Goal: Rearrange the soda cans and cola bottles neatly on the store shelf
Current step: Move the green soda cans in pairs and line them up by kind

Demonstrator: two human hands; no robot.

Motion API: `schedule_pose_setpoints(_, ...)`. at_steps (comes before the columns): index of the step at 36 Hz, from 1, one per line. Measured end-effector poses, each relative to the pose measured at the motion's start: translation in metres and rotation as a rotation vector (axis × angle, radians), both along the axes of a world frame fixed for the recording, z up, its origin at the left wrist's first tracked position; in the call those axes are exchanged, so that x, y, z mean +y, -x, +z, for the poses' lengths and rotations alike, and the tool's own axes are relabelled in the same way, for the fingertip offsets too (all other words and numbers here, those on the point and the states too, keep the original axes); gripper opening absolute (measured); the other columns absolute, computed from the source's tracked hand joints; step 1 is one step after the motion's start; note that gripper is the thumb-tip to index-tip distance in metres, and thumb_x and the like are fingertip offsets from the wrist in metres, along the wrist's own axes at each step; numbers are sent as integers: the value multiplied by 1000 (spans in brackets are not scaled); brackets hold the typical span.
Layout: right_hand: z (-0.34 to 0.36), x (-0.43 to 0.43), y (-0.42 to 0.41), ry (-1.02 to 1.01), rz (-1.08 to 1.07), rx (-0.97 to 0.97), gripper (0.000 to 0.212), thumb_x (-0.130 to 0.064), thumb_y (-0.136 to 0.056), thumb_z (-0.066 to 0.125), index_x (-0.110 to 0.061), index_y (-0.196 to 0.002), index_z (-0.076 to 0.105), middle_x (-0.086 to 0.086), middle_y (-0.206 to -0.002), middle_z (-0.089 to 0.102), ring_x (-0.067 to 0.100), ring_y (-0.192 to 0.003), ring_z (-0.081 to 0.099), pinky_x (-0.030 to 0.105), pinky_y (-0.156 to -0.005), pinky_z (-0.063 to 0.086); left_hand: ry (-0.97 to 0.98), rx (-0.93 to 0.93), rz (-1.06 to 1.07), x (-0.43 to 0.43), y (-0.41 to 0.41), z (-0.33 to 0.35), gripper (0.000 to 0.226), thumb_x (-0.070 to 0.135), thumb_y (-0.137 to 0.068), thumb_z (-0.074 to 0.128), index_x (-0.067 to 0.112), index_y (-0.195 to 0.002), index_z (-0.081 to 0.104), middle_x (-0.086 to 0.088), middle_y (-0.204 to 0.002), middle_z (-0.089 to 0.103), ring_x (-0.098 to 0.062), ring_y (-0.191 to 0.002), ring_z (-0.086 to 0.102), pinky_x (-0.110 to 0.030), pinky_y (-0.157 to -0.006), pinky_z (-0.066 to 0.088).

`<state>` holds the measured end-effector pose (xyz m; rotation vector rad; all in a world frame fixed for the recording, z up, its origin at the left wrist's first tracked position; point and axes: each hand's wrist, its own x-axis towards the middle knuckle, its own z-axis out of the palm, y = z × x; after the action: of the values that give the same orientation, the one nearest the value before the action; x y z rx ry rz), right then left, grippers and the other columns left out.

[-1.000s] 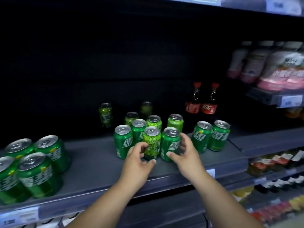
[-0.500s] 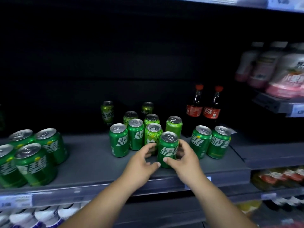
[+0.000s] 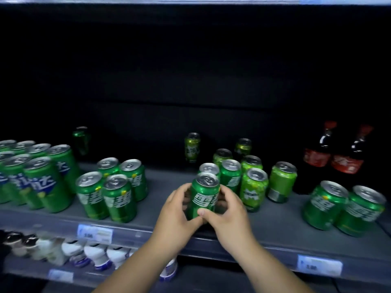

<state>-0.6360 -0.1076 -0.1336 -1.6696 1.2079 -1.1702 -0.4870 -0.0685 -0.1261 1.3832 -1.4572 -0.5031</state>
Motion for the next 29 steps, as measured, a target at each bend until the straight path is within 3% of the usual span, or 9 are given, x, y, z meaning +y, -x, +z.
schedule_pose_setpoints(3,-1,-2,-29,4,38,14,74,-32,-67,85,-36,-134,53,-14,-124,59,0,-107,60,28,-90,54,4,-75,79,11,-33,8,75,18,-69,84,56,-120,43,23,-120,52,7,-110,54,-15,-92,47)
schedule_pose_setpoints(7,-2,-6,-64,12,52,31,68,-28,-73,86,-39,-132,52,-14,-124,56,2,-109,57,23,-89,50,68,-155,191,29,-84,37,67,19,-73,83,52,-118,45,20,-120,52,6,-108,55,-9,-89,44)
schedule_pose_setpoints(12,-1,-11,-101,-11,51,58,67,-26,-75,85,-37,-133,52,-13,-123,55,5,-111,56,31,-95,50,176,-436,246,43,-140,74,50,17,-71,84,28,-115,64,33,-112,52,11,-106,51,-7,-93,37)
schedule_pose_setpoints(15,-3,-12,-119,-19,32,86,69,-27,-76,85,-33,-136,51,-14,-124,53,6,-112,56,34,-99,50,98,-578,244,39,-168,74,48,43,-69,78,28,-113,67,22,-112,61,-7,-111,56,-27,-99,44)
schedule_pose_setpoints(18,-5,-13,-131,-28,16,117,72,-29,-76,84,-32,-139,49,-16,-123,51,6,-113,56,35,-100,50,41,-637,215,32,-185,67,47,62,-68,63,33,-105,69,17,-106,66,-12,-102,61,-40,-90,50)
schedule_pose_setpoints(22,-6,-14,-142,-39,-18,159,74,-29,-76,84,-31,-141,49,-17,-121,50,7,-113,56,36,-101,50,92,-677,199,28,-196,60,41,66,-70,61,35,-92,72,20,-97,68,-8,-92,64,-34,-82,48)
schedule_pose_setpoints(29,-6,-19,-153,-64,-59,171,73,-31,-76,82,-36,-140,48,-14,-127,51,12,-120,55,41,-105,48,145,-616,152,23,-208,53,39,67,-72,59,37,-94,73,22,-102,70,-6,-97,64,-35,-86,43)
